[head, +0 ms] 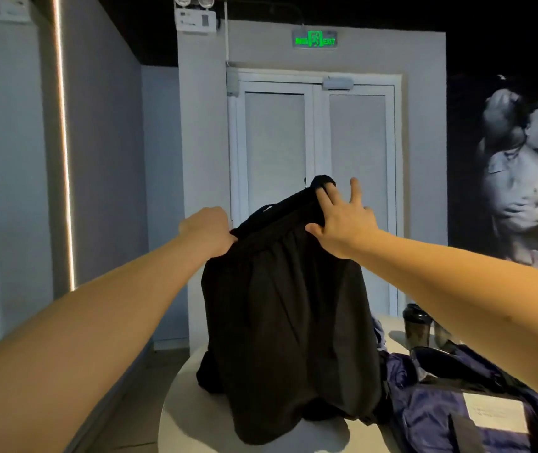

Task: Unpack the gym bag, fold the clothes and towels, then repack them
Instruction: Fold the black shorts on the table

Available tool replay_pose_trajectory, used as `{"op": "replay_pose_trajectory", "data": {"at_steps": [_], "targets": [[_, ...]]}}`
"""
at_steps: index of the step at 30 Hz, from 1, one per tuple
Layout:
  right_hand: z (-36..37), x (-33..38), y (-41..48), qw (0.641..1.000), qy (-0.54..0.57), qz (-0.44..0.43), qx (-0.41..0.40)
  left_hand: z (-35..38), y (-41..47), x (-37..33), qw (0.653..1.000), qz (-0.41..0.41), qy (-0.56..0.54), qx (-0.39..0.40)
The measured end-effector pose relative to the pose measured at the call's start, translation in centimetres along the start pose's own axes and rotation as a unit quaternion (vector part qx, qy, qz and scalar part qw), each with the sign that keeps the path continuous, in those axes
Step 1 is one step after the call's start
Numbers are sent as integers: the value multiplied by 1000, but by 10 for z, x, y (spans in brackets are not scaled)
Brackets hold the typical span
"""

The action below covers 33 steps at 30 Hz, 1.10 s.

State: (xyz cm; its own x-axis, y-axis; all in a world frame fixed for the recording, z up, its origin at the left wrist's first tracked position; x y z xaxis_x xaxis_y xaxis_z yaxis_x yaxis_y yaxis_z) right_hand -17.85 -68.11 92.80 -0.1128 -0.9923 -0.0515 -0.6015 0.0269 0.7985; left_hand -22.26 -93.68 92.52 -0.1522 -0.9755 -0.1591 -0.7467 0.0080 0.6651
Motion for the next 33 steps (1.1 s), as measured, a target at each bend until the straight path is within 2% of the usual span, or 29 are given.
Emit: {"op": "replay_pose_trajectory", "data": {"at_steps": [3,5,8,10,12,15,18,22,25,29,33], "targets": [[7,9,-1,1000,28,-2,7,9,5,11,998,-39,-52,23],[11,8,-3,999,39,-8,20,10,9,19,984,-83,-152,36],[20,-3,-9,995,77,-6,56,10,4,24,905,-182,-382,52],[25,-7,-16,993,97,-5,64,8,2,21,877,-205,-432,45],[27,-6,-22,993,106,-3,57,2,3,18,891,-196,-408,26],[24,-3,-26,993,118,-9,19,-11,11,15,952,-136,-272,-6],[34,-3,-25,990,124,-17,62,-20,13,12,979,-87,-185,-24],[51,-13,-35,982,101,1,158,-19,9,18,984,-83,-154,-23],[51,-27,-37,978,154,26,141,-8,6,26,983,-67,-162,45],[61,-46,-40,956,196,109,187,-1,2,32,978,-40,-156,131],[56,-64,-35,938,241,176,177,-2,-4,52,969,-58,-146,193]]}}
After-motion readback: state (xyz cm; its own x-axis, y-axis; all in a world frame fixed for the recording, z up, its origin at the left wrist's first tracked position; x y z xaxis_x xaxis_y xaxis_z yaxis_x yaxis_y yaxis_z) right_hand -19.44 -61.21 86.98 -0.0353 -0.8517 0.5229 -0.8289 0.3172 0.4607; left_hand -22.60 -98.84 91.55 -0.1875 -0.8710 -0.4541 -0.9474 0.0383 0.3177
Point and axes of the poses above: each hand's wrist, its own y-axis towards the middle knuckle, its own z-axis out of the palm, x = y × z, the point moved 8 cm from there along y, towards the middle knuckle, and after that the axes turned 9 degrees about -x, right-handed, at the moved point
